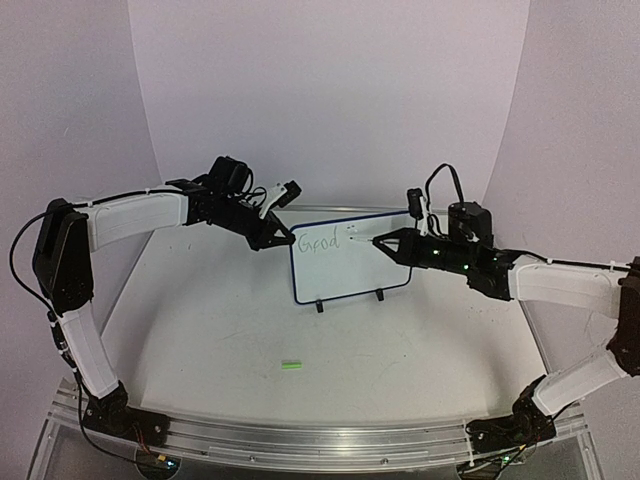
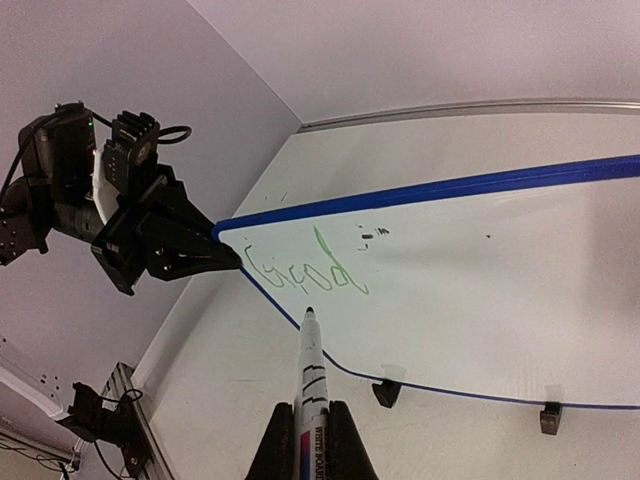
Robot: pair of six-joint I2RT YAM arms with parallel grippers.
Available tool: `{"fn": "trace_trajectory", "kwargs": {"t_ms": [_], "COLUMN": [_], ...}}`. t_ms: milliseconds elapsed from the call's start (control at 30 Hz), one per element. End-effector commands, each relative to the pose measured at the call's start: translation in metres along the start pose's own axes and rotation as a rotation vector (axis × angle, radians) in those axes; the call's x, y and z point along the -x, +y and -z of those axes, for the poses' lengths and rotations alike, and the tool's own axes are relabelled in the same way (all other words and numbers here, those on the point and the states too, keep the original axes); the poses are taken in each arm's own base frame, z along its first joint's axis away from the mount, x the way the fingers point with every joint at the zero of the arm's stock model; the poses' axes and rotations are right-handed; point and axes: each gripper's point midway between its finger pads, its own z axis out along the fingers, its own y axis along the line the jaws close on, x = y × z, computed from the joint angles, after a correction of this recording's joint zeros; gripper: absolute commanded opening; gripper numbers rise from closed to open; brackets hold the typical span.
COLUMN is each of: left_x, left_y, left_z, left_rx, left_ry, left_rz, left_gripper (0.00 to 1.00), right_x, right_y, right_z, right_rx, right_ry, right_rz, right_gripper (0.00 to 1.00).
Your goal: Write a sentence on the whiteboard
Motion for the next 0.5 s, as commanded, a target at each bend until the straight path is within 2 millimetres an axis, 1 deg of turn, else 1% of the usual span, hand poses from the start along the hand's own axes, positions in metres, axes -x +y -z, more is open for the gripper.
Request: {"fn": "trace_trajectory", "kwargs": {"t_ms": [0,133,233,467], "left_x": [-0.016,-0.018,-0.020,-0.021], "left_y": [0.013,0.014,0.014,0.015], "left_z": [0.001,0.000,-0.001,-0.002], "left_rx": [0.078,0.079,0.079,0.081], "left_ry": [0.053,0.057,0.060,0.063], "left_rz": [-0.010,-0.007,-0.005,-0.003], "left_gripper": [0.00,0.00,0.00,0.00], "right_x": [0.003,0.007,0.009,0.013], "right_y": [0.001,-0.007,-0.012,-0.022], "right_z": [0.016,0.022,0.022,0.011], "right_rx": [0.053,0.066,0.075,0.059], "right_ry": [0.017,0.022,0.027,0.036], "right_rz": [0.016,0.007,0.004,0.010], "right_gripper": [0.00,0.00,0.00,0.00]}}
